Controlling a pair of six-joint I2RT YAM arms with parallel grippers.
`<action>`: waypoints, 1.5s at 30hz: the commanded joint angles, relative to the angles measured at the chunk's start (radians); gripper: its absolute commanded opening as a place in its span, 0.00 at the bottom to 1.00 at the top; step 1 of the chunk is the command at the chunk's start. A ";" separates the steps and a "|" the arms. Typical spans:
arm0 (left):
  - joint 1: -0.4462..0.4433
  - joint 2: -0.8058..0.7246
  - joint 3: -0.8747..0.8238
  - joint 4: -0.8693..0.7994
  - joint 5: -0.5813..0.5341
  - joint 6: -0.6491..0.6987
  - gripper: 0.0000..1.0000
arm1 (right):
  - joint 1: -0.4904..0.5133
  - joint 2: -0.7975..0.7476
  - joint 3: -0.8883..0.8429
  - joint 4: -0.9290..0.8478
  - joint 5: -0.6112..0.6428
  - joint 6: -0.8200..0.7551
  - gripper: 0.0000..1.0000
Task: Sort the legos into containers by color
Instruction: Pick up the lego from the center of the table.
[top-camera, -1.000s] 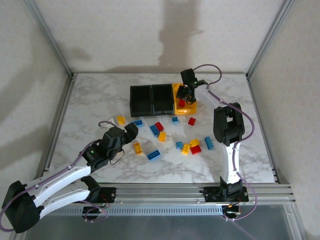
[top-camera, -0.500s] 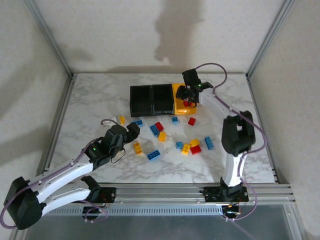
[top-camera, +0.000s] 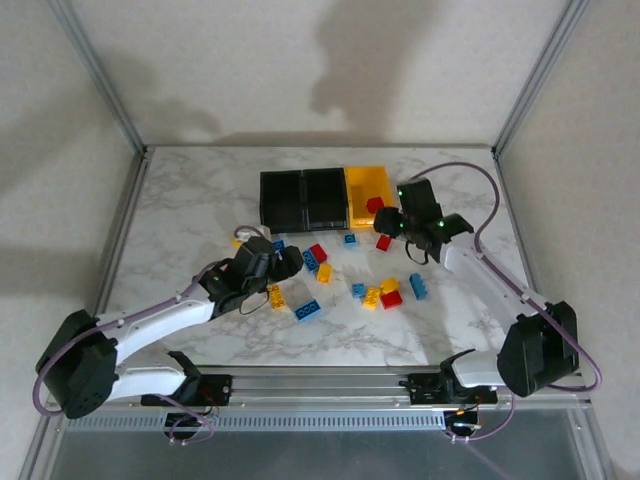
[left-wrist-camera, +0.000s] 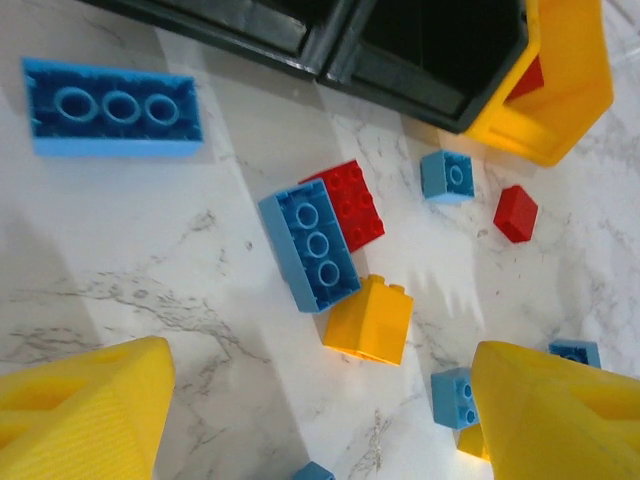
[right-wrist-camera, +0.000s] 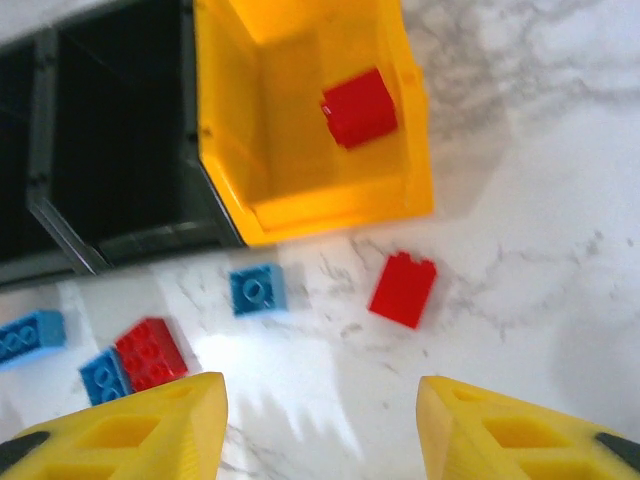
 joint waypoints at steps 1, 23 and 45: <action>-0.029 0.037 0.051 0.046 0.039 0.023 0.78 | 0.000 -0.042 -0.066 -0.001 0.001 0.018 0.55; -0.145 0.128 0.102 0.085 -0.006 0.055 0.79 | -0.024 0.406 -0.021 0.213 0.115 0.129 0.57; -0.145 0.125 0.083 0.082 -0.044 0.041 0.79 | -0.036 0.530 0.027 0.247 0.109 0.146 0.45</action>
